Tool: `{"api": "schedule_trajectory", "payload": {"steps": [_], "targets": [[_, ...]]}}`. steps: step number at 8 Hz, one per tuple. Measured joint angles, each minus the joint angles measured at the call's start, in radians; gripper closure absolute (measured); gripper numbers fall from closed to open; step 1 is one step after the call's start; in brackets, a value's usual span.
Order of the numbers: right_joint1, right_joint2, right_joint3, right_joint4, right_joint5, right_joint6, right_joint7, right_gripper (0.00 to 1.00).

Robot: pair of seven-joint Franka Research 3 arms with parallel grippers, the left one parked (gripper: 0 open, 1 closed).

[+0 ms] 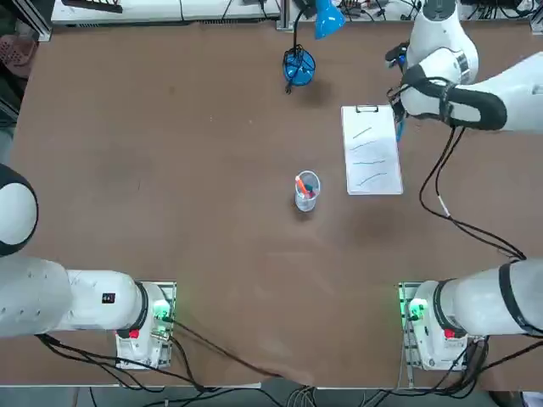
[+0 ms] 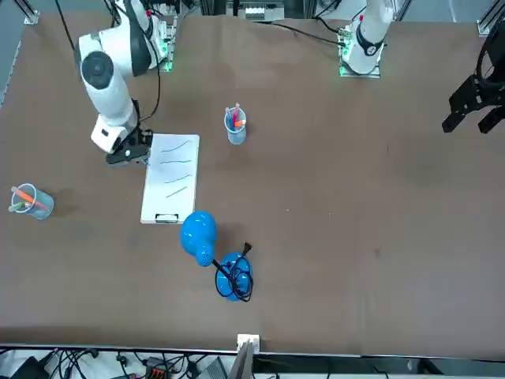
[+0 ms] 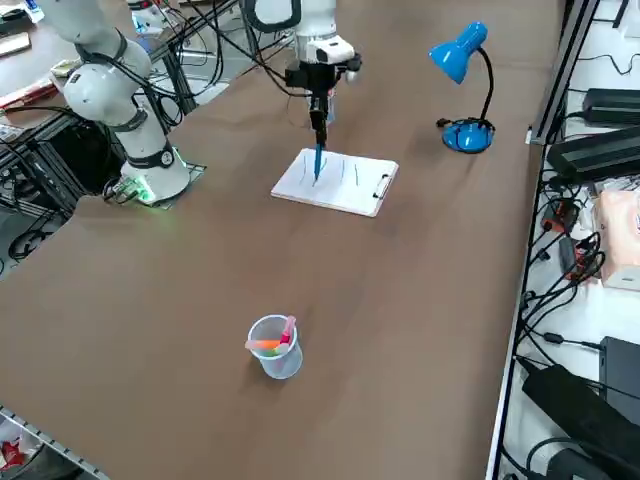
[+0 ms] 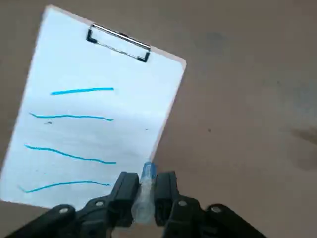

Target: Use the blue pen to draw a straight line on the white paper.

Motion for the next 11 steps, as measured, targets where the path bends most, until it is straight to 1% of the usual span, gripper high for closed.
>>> {"api": "schedule_trajectory", "payload": {"steps": [1, 4, 8, 11], "targets": [[0.001, 0.030, 0.000, 0.000, -0.040, 0.020, 0.051, 0.78], [0.012, 0.094, 0.002, 0.001, -0.056, 0.073, 0.153, 0.78], [0.063, 0.118, 0.005, 0.001, -0.056, 0.092, 0.255, 0.78], [0.082, 0.128, 0.005, 0.007, -0.065, 0.099, 0.316, 0.78]]}}
